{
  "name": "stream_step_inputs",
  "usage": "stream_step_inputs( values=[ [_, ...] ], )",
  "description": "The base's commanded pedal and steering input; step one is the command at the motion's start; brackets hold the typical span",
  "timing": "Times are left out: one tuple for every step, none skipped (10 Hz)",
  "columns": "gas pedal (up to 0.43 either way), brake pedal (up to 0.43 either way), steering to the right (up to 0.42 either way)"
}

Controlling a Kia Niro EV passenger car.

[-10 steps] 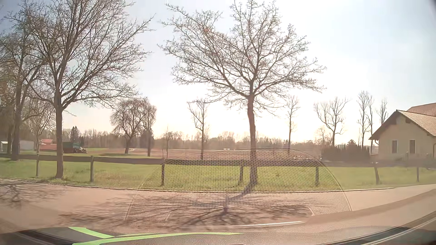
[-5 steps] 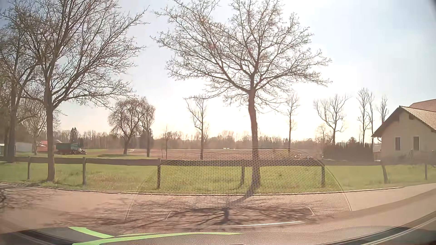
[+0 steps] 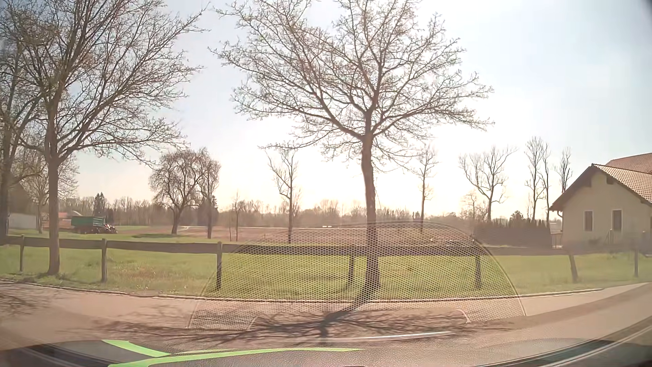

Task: Follow the waypoints while adhering to traffic rules and regulations

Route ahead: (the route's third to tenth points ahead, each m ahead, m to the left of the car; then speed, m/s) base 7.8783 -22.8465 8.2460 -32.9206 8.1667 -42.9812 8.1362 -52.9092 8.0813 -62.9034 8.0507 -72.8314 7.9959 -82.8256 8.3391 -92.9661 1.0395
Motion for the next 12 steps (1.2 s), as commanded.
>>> stream_step_inputs(
  values=[
    [0.268,0.000,0.456],
    [0.268,0.000,0.443],
    [0.268,0.000,0.422],
    [0.280,0.000,0.410],
    [0.280,0.000,0.420],
    [0.280,0.000,0.448],
    [0.280,0.000,0.495],
    [0.280,0.000,0.566],
    [0.287,0.000,0.636],
    [0.287,0.000,0.737],
    [0.299,0.000,0.773],
    [0.299,0.000,0.772]
  ],
)
